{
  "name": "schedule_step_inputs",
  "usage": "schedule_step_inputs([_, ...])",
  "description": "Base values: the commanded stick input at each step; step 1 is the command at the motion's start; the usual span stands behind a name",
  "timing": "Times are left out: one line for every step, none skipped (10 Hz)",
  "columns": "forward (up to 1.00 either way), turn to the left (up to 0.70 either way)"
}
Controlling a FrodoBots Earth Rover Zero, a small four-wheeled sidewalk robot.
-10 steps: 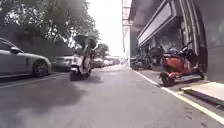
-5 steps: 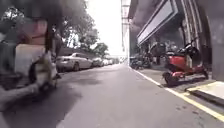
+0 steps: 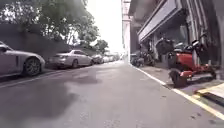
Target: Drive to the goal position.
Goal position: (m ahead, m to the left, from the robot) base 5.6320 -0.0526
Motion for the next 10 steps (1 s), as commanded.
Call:
schedule_step_inputs([0.45, 0.00])
schedule_step_inputs([0.45, 0.00])
schedule_step_inputs([0.45, 0.00])
schedule_step_inputs([0.45, 0.00])
schedule_step_inputs([0.45, 0.00])
schedule_step_inputs([0.45, 0.00])
schedule_step_inputs([0.45, 0.00])
schedule_step_inputs([0.45, 0.00])
schedule_step_inputs([0.45, 0.00])
schedule_step_inputs([0.45, 0.00])
